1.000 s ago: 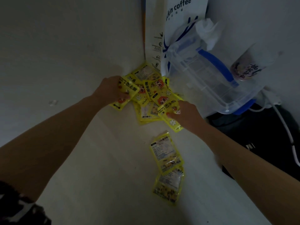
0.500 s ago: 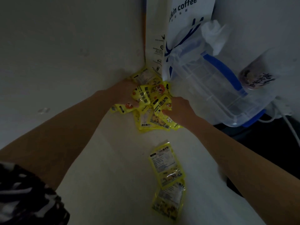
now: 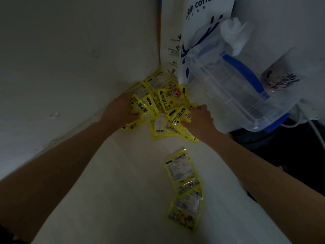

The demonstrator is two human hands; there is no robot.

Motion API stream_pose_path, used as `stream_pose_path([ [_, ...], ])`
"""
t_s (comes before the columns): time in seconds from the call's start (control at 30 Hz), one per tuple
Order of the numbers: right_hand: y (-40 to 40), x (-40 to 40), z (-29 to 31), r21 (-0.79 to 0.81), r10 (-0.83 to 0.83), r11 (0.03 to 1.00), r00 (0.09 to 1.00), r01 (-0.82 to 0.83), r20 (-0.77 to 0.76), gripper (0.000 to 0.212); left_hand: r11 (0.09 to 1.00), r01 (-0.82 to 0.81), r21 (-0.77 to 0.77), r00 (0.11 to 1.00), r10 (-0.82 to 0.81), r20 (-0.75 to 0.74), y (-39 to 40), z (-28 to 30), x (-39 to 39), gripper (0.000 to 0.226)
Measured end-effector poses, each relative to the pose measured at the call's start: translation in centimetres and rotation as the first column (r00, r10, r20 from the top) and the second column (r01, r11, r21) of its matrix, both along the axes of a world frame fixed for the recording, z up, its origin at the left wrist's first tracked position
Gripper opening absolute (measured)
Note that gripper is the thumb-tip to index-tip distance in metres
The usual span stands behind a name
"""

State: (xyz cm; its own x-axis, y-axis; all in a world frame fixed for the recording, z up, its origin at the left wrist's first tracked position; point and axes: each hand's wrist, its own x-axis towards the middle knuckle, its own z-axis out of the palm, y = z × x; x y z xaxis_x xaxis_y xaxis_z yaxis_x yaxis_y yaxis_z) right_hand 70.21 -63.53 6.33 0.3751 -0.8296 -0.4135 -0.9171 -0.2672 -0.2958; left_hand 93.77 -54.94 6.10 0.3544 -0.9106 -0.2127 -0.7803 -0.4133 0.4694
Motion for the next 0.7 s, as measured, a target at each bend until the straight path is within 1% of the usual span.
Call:
stream_pose_path([
  [0.07,0.2,-0.1,0.1,0.004,0.001,1.0,1.0,-0.001,-0.007,0.048,0.999,-0.053,-0.002,0.997,0.053,-0.059,0.5,0.1,-0.2,0.07],
  [0.17,0.6,-0.6,0.5,0.023,-0.005,1.0,1.0,0.004,0.022,0.047,0.988,-0.151,0.035,0.982,0.154,-0.111,1.2,-0.1,-0.4,0.073],
  [0.27,1.1,-1.6,0.8,0.067,-0.037,0.997,0.995,0.031,0.093,0.043,0.976,-0.179,0.122,0.979,0.189,-0.077,2.0,-0.2,-0.6,0.083],
  [0.33,1.6,-2.3,1.2,0.1,-0.078,0.993,0.981,0.061,0.176,0.047,0.969,-0.202,0.145,0.971,0.218,-0.097,2.8,-0.1,-0.7,0.077],
  [0.4,2.1,-3.1,1.7,0.112,-0.116,0.99,0.96,0.09,0.255,0.05,0.961,-0.23,0.151,0.95,0.256,-0.179,3.7,0.1,-1.0,0.064],
  [0.47,2.8,-4.1,2.2,0.118,-0.141,0.987,0.942,0.11,0.305,0.047,0.947,-0.289,0.143,0.905,0.319,-0.282,4.7,0.5,-1.5,0.053],
  [0.53,3.6,-5.0,2.3,0.158,-0.197,0.976,0.917,0.15,0.347,0.049,0.924,-0.358,0.134,0.846,0.381,-0.373,5.4,1.0,-2.2,0.041],
  [0.6,4.7,-5.9,2.3,0.162,-0.209,0.973,0.919,0.162,0.334,0.051,0.901,-0.416,0.121,0.78,0.423,-0.461,5.6,1.5,-3.2,0.032],
  [0.63,5.2,-6.3,2.2,0.167,-0.2,0.974,0.928,0.153,0.314,0.048,0.887,-0.445,0.119,0.744,0.441,-0.502,5.6,1.7,-3.8,0.03],
  [0.7,6.4,-7.1,2.1,0.194,-0.184,0.972,0.94,0.131,0.286,0.035,0.856,-0.499,0.135,0.669,0.479,-0.568,5.2,2.0,-5.0,0.029],
])
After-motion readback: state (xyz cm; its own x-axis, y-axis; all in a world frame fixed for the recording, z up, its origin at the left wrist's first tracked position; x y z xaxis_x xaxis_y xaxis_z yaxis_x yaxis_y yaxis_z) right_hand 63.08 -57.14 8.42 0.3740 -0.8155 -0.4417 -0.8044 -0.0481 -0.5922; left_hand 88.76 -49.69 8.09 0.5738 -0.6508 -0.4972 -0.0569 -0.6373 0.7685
